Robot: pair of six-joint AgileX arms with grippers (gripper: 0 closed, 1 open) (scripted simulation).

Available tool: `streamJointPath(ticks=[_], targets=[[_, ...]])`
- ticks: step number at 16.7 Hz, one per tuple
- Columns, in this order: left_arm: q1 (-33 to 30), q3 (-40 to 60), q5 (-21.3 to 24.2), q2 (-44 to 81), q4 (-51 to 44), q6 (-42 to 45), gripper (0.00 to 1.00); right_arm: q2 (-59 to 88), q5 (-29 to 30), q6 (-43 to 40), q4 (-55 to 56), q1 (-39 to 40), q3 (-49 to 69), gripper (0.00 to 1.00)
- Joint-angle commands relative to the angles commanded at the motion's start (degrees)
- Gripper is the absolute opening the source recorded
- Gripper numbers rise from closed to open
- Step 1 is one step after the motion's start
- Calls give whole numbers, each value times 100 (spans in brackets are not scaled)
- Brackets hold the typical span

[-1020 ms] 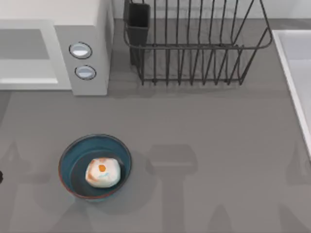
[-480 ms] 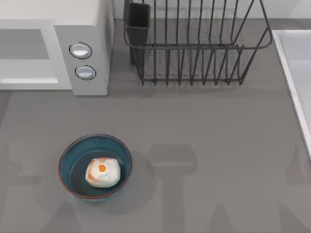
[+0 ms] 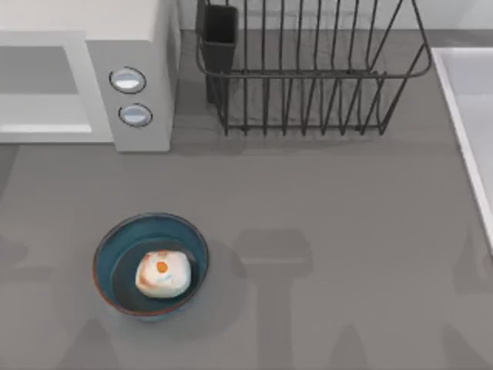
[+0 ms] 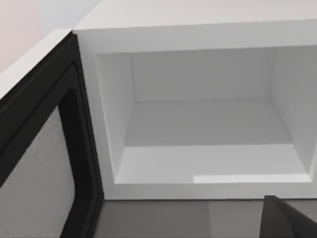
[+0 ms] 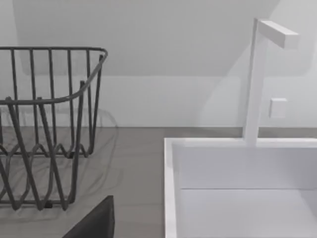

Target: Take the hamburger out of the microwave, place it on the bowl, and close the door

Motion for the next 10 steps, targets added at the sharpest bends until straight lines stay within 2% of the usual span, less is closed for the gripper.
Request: streamJointPath(ticks=[3, 10], targets=[[549, 1207, 231, 1270, -826, 774, 0, 0, 0, 0, 0, 0, 0, 100], [1887, 4700, 697, 5190, -3183, 2894, 0, 0, 0, 0, 0, 0, 0, 100]])
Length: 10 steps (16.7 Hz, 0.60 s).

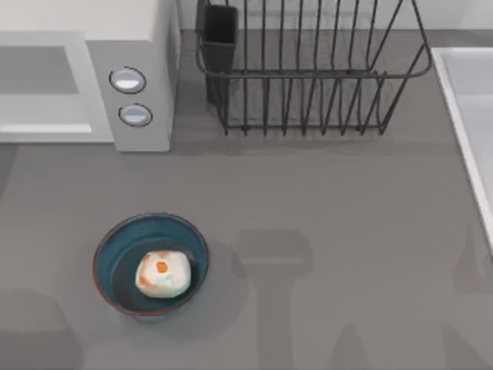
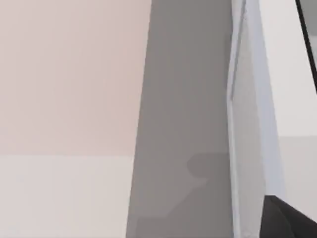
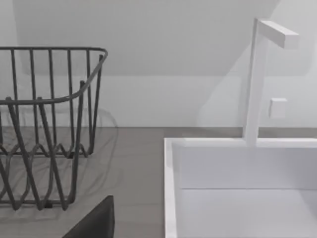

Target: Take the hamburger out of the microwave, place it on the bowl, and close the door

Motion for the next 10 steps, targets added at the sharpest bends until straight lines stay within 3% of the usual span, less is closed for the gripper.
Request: streamJointPath(ticks=[5, 10], targets=[[648, 1966, 143, 2115, -1433, 1225, 0, 0, 0, 0, 0, 0, 0, 100], [877, 2699, 168, 2819, -2033, 1722, 0, 0, 0, 0, 0, 0, 0, 100]])
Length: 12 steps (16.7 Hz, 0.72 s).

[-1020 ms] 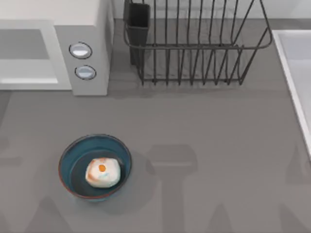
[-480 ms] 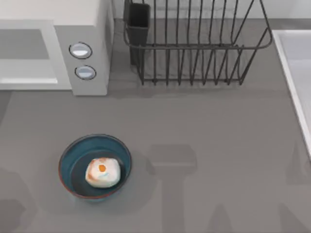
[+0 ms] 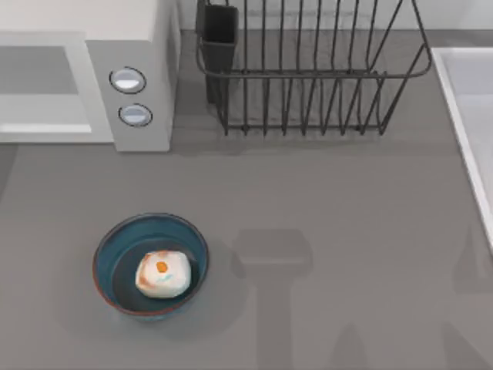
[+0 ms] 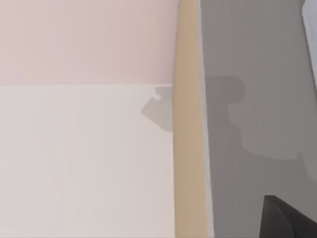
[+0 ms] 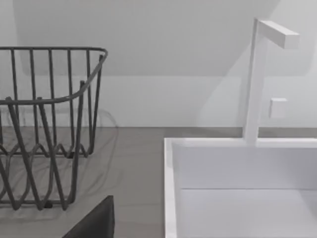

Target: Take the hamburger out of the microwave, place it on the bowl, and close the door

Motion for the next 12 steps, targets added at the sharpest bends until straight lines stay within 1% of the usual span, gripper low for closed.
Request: streamJointPath(ticks=[5, 7, 9, 12], targets=[[-26, -29, -10, -7, 30, -3, 0, 0, 0, 0, 0, 0, 0, 100], [-19, -200, -5, 79, 229, 3, 0, 0, 0, 0, 0, 0, 0, 100], [-12, -496, -1, 213, 668, 9, 0, 0, 0, 0, 0, 0, 0, 100], [4, -1038, 8, 466, 1597, 21, 0, 0, 0, 0, 0, 0, 0, 100]])
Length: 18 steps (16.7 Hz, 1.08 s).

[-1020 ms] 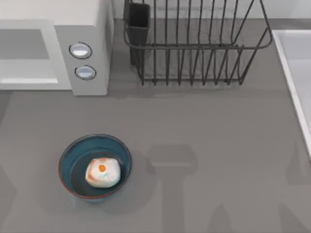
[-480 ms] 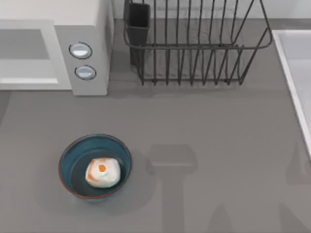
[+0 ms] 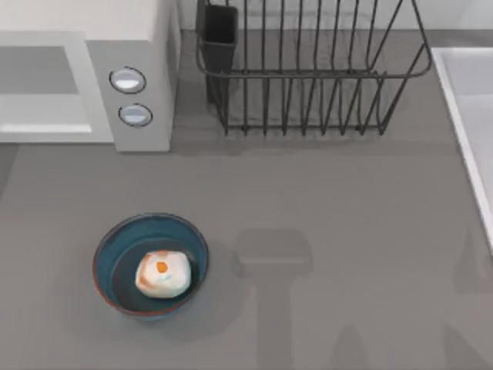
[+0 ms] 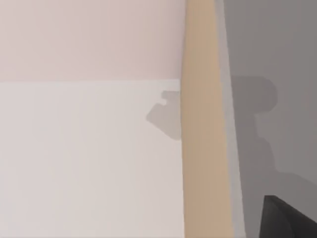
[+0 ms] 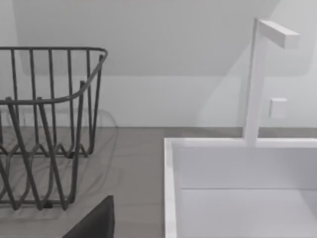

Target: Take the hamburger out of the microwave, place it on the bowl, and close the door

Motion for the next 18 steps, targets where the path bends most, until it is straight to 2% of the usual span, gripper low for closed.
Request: streamJointPath(ticks=[3, 11, 18], targets=[[12, -425, 6, 196, 530, 9, 0, 0, 0, 0, 0, 0, 0, 100], [-138, -704, -53, -25, 706, -132, 0, 0, 0, 0, 0, 0, 0, 100], [-882, -2479, -420, -1388, 1520, -957, 0, 0, 0, 0, 0, 0, 0, 100]])
